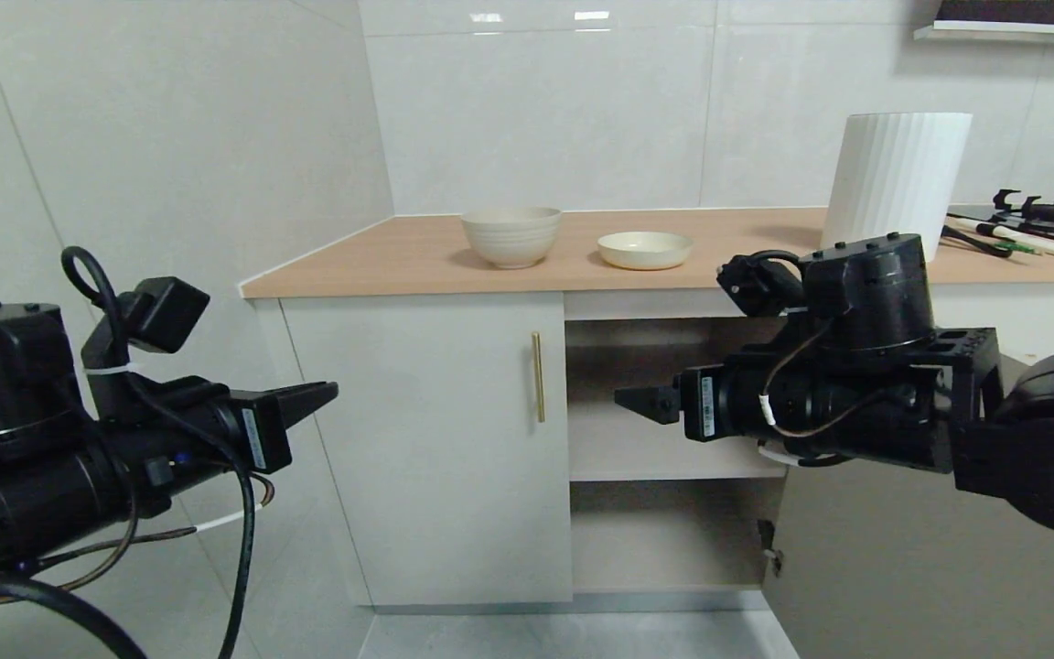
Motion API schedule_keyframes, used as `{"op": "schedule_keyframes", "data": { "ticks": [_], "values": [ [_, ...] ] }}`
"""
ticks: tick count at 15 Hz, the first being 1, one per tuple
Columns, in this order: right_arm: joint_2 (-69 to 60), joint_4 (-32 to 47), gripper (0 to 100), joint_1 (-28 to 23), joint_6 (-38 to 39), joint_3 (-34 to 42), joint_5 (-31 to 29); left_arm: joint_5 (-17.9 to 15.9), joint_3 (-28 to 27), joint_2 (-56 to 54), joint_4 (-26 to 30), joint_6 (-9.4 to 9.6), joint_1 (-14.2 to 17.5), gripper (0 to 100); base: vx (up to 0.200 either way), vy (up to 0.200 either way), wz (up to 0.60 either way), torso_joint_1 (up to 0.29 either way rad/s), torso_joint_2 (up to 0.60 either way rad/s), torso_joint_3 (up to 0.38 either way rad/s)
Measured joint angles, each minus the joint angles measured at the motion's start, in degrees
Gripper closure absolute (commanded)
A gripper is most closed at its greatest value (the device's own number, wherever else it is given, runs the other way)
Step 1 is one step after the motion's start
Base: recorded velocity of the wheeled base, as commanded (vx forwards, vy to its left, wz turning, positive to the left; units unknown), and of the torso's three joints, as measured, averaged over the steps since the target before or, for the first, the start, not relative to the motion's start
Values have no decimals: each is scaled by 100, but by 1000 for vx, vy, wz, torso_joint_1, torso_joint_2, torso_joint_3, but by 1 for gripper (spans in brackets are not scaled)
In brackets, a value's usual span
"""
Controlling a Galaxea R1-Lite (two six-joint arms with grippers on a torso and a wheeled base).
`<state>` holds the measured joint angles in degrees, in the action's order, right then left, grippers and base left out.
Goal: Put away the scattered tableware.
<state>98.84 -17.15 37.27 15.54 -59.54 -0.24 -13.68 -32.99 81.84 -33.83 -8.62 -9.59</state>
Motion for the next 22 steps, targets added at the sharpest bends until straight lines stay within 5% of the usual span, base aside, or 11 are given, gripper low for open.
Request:
{"op": "schedule_keyframes", "data": {
  "ticks": [2, 3, 12, 16, 22],
  "values": [
    [-273, 273, 0, -11, 7, 172, -20, -26, -144, -59, -52, -545, 30, 0, 0, 0, 0, 0, 0, 0],
    [-416, 443, 0, -11, 9, 227, -22, -28, -229, -80, -85, -642, 39, 0, 0, 0, 0, 0, 0, 0],
    [-887, 692, 0, 16, 18, 251, -29, -6, -354, -461, -112, -613, 45, 0, 0, 0, 0, 0, 0, 0],
    [-962, 686, 0, 90, 24, 265, 15, -33, -653, -706, 1002, -651, 98, 0, 200, 0, 0, -2, 2, 5],
    [-1003, 768, 0, 99, 165, 279, 40, -55, -846, -767, 1073, -664, 316, 0, 200, 0, 0, 3, 3, 1]
  ]
}}
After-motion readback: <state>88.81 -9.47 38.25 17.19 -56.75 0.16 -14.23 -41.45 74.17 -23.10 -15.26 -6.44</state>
